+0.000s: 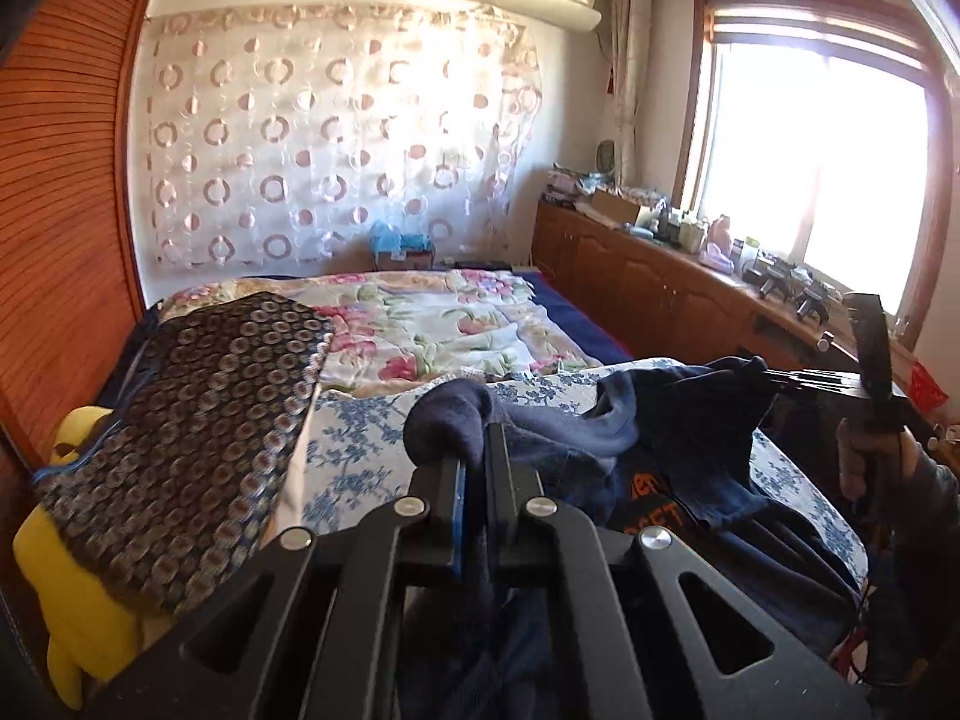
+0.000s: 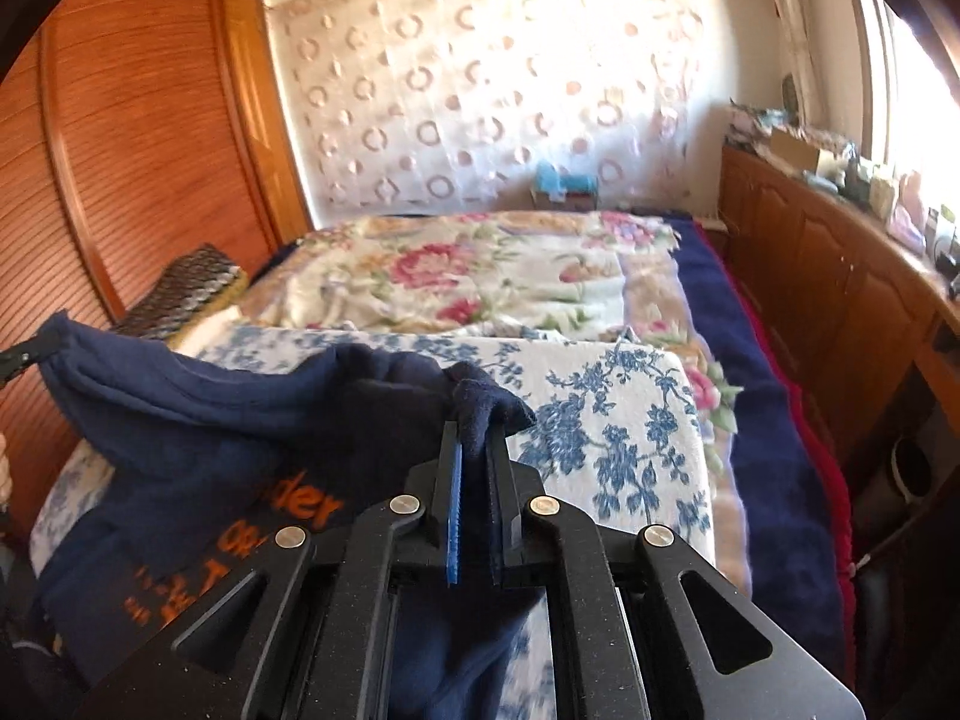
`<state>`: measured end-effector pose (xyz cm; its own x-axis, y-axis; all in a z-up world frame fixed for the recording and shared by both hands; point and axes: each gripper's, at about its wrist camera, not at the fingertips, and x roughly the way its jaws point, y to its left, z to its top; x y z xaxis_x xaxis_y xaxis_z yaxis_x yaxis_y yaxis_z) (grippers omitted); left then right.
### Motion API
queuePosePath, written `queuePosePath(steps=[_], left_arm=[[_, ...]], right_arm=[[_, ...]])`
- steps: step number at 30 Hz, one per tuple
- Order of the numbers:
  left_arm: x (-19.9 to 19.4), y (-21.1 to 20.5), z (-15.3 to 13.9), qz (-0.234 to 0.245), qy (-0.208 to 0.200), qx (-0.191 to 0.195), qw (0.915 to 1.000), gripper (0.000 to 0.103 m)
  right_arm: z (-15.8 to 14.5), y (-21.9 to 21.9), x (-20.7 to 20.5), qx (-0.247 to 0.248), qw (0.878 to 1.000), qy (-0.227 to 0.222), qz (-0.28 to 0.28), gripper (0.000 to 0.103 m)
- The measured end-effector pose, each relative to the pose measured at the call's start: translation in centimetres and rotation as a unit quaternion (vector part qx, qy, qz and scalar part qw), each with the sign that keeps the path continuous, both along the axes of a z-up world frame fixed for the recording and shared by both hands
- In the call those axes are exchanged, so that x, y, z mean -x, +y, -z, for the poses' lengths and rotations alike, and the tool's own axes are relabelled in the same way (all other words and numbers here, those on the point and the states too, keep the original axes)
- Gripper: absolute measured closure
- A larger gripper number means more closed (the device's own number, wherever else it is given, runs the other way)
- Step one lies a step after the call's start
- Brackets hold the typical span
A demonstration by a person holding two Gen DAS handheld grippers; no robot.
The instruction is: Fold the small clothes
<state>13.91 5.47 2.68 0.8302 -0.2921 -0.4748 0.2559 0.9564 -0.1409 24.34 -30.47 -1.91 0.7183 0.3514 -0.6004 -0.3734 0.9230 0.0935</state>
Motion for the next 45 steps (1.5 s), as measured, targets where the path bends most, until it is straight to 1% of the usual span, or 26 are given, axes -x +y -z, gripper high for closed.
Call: queuePosePath(steps=[2, 6, 9, 13, 15, 16, 18, 20, 21, 23, 25, 27, 30, 32, 34, 35, 37, 38, 39, 40, 41, 42, 43, 45], left_arm=[[2.0, 0.7, 0.1, -0.008, -0.008, 0.000, 0.9999, 0.101], [5.5, 2.1, 1.0, -0.021, -0.013, 0.001, 0.9997, 0.101], [8.1, 3.0, 1.8, -0.029, -0.015, 0.005, 0.9995, 0.101], [11.8, 4.0, 2.5, -0.037, -0.021, 0.010, 0.9991, 0.101], [13.5, 4.5, 2.8, -0.041, -0.021, 0.021, 0.9987, 0.101], [14.4, 4.8, 3.2, -0.044, -0.017, 0.033, 0.9983, 0.101], [15.6, 5.4, 4.0, -0.043, 0.004, 0.058, 0.9974, 0.101], [16.4, 5.8, 5.1, -0.039, 0.031, 0.074, 0.9960, 0.101], [16.6, 5.6, 5.4, -0.037, 0.035, 0.064, 0.9966, 0.101], [17.3, 5.1, 5.9, -0.039, 0.035, 0.035, 0.9980, 0.100], [17.7, 4.7, 6.5, -0.035, 0.042, 0.022, 0.9983, 0.098], [17.8, 4.4, 7.2, -0.033, 0.059, 0.010, 0.9977, 0.095], [18.3, 3.9, 7.5, -0.033, 0.055, -0.010, 0.9979, 0.089], [18.7, 3.9, 7.2, -0.032, 0.050, -0.018, 0.9981, 0.079], [18.5, 3.9, 6.9, -0.034, 0.051, -0.029, 0.9977, 0.076], [18.4, 3.8, 6.6, -0.031, 0.049, -0.033, 0.9978, 0.072], [18.2, 3.7, 6.4, -0.027, 0.046, -0.041, 0.9977, 0.065], [18.1, 3.6, 6.5, -0.026, 0.047, -0.045, 0.9976, 0.063], [17.8, 3.6, 6.5, -0.024, 0.049, -0.047, 0.9974, 0.062], [17.6, 3.5, 6.6, -0.022, 0.052, -0.048, 0.9972, 0.059], [17.3, 3.5, 6.8, -0.021, 0.054, -0.049, 0.9971, 0.055], [17.1, 3.4, 6.8, -0.021, 0.055, -0.049, 0.9970, 0.053], [16.7, 3.4, 7.0, -0.020, 0.059, -0.049, 0.9969, 0.051], [16.2, 3.3, 7.3, -0.018, 0.062, -0.049, 0.9967, 0.051]], right_arm=[[-0.6, 0.0, 2.2, 0.006, 1.000, -0.011, -0.004, 0.099], [-1.0, -0.3, 5.8, 0.001, 1.000, -0.025, -0.007, 0.099], [-0.8, -0.6, 8.8, -0.003, 1.000, -0.030, -0.006, 0.099], [-0.5, -0.9, 12.7, 0.007, 0.999, -0.030, -0.012, 0.099], [-0.3, -1.0, 15.0, 0.011, 0.999, -0.029, -0.017, 0.099], [-0.2, -1.1, 15.7, 0.012, 0.999, -0.026, -0.021, 0.099], [0.0, -1.3, 17.4, 0.022, 0.999, -0.025, -0.022, 0.099], [0.3, -1.7, 18.9, 0.012, 1.000, -0.015, -0.025, 0.099], [0.7, -1.8, 19.6, 0.012, 1.000, -0.005, -0.028, 0.099], [1.6, -1.7, 21.1, 0.035, 0.999, 0.003, -0.033, 0.099], [2.5, -2.2, 21.9, 0.045, 0.998, 0.016, -0.032, 0.099], [3.4, -2.6, 22.2, 0.051, 0.998, 0.031, -0.029, 0.099], [4.6, -3.0, 22.3, 0.054, 0.997, 0.055, -0.027, 0.099], [5.1, -2.9, 22.6, 0.065, 0.996, 0.058, -0.027, 0.099], [5.2, -2.9, 22.6, 0.065, 0.996, 0.061, -0.025, 0.098], [5.2, -2.8, 22.7, 0.067, 0.996, 0.060, -0.026, 0.098], [4.9, -2.5, 23.0, 0.076, 0.995, 0.050, -0.028, 0.095], [4.4, -2.5, 23.1, 0.079, 0.996, 0.044, -0.026, 0.090], [4.1, -2.5, 23.0, 0.080, 0.996, 0.039, -0.025, 0.080], [3.7, -2.6, 23.1, 0.078, 0.996, 0.033, -0.025, 0.074], [3.2, -2.7, 23.0, 0.073, 0.997, 0.024, -0.024, 0.061], [2.7, -2.7, 23.0, 0.071, 0.997, 0.017, -0.022, 0.052], [2.3, -2.8, 22.9, 0.071, 0.997, 0.010, -0.018, 0.051], [1.6, -2.7, 22.2, 0.068, 0.998, -0.002, -0.017, 0.050]])
